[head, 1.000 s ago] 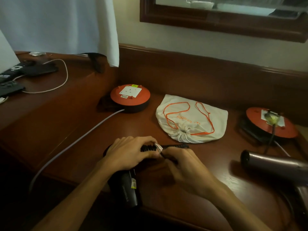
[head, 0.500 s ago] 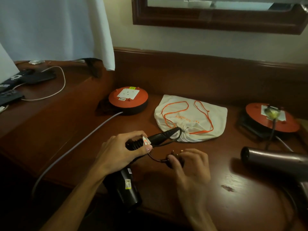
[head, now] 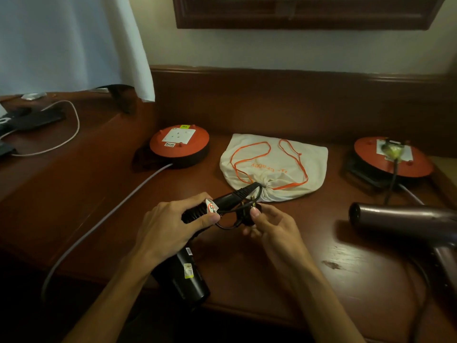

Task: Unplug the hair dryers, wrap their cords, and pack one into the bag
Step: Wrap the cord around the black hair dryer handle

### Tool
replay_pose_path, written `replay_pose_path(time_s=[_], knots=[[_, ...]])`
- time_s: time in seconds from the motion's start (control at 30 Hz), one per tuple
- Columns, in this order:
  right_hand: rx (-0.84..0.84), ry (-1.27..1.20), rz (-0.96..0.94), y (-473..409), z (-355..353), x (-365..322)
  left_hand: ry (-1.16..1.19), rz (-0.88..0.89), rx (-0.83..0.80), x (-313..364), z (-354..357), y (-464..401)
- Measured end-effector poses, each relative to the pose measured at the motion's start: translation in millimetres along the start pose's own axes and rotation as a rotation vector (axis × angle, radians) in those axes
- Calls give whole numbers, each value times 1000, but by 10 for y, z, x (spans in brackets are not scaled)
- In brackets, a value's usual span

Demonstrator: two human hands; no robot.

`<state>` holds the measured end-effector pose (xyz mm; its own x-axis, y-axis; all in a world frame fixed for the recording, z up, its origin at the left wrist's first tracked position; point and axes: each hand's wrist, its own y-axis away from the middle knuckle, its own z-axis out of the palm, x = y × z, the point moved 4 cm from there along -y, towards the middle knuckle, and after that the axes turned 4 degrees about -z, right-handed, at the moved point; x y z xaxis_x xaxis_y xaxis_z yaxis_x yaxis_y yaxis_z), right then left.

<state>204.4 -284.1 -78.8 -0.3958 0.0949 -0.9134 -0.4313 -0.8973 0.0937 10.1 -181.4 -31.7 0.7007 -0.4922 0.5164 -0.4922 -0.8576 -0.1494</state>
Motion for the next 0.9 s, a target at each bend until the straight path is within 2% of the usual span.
replay_pose_path(time_s=[0.17,0.3,0.47,0.73,0.9], knots=[[-1,-52,-4,-18,-29,56,-56,2,28,30,17,28],[104,-36,-64,-53,-80,-47,-61,2,55,69,41,27],[187,-260,90,-37,-13,31,-113,-22,33,135,82,18],[59,-425,69,-76,-7,52,-137,-97,-38,114,109,-49],[-40,-411,-1,-173,20,35,-114,-88,-68,113,139,-89]])
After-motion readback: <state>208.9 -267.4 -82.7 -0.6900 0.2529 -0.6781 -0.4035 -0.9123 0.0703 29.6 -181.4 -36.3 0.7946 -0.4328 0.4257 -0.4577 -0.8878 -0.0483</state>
